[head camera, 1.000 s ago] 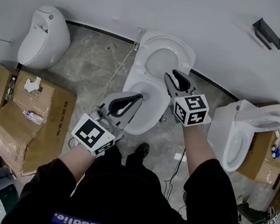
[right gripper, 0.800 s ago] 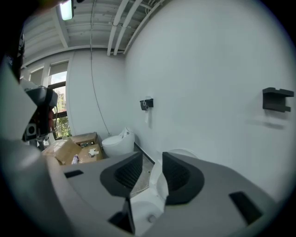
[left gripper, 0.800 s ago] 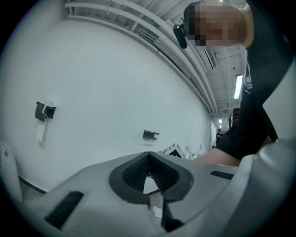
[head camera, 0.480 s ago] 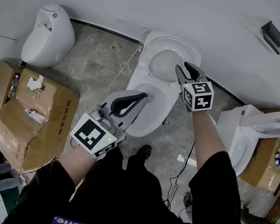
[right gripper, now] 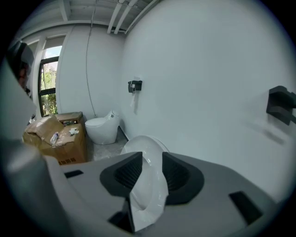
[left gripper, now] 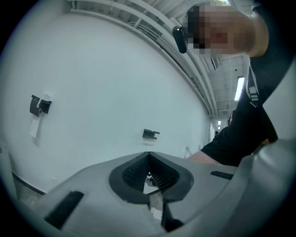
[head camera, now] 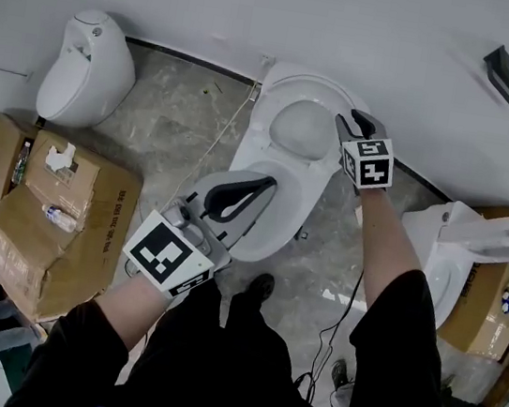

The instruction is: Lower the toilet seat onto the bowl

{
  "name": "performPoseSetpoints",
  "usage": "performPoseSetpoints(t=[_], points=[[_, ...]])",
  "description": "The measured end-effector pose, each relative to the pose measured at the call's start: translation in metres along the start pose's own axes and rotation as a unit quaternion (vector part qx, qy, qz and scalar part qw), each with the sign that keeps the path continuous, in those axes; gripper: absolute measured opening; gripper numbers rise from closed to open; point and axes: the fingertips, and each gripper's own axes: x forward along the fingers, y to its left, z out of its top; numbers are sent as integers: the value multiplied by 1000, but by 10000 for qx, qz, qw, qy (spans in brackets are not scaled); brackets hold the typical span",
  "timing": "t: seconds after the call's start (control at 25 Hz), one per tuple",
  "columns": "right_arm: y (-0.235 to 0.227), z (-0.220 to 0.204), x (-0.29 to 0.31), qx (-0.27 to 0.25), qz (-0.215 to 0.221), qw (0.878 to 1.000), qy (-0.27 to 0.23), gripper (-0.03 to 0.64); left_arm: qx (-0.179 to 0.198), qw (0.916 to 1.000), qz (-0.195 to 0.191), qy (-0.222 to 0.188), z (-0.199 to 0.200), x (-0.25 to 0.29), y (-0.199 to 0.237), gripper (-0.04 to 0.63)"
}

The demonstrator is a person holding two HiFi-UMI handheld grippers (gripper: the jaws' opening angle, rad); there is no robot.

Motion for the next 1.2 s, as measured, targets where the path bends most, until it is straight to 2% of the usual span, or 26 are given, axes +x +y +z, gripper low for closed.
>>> performPoseSetpoints(t=[0.2, 0.36, 0.72, 1.0, 1.2], points=[[-20, -17, 30, -463, -141, 9982, 361, 115, 28, 10000, 2, 74, -7, 4, 5, 15], [-33, -28, 47, -715, -226, 9956, 562, 115, -137, 9998, 63, 142, -19, -2, 9, 15], [-41, -37, 63, -1573, -287, 9823, 974, 114, -149, 9995, 124, 264, -38, -15, 16, 15], [-40, -37, 61, -1538, -397, 9831, 907, 106, -441, 9983, 152, 362, -45, -21, 7, 15], [-33, -38, 50, -1496, -405, 9845, 826, 98, -350, 9988, 133, 330, -50, -21, -4, 15]])
